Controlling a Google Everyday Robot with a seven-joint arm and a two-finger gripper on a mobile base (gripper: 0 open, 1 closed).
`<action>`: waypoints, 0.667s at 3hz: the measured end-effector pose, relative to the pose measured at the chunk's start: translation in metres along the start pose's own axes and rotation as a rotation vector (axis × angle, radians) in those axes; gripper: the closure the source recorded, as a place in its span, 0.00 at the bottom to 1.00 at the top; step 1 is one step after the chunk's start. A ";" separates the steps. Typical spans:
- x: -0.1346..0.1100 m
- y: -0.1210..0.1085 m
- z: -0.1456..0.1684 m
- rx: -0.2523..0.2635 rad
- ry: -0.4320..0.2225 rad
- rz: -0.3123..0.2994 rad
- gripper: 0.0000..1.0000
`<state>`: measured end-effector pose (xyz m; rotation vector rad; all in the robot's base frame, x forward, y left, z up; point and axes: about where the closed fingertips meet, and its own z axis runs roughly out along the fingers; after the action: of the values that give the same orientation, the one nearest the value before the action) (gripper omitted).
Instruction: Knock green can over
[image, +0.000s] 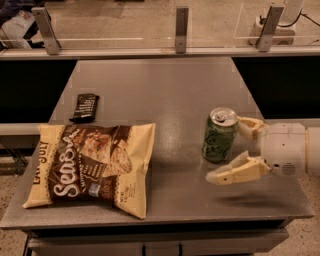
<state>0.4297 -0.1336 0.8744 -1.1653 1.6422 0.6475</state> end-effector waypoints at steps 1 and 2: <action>-0.002 0.001 0.001 -0.003 0.001 -0.003 0.42; -0.003 0.002 0.003 -0.006 0.001 -0.006 0.65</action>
Offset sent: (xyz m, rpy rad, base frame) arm -0.0002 0.0020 0.0006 -0.0014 -0.0009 0.0035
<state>0.4292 -0.1293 0.8759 -1.1748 1.6382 0.6487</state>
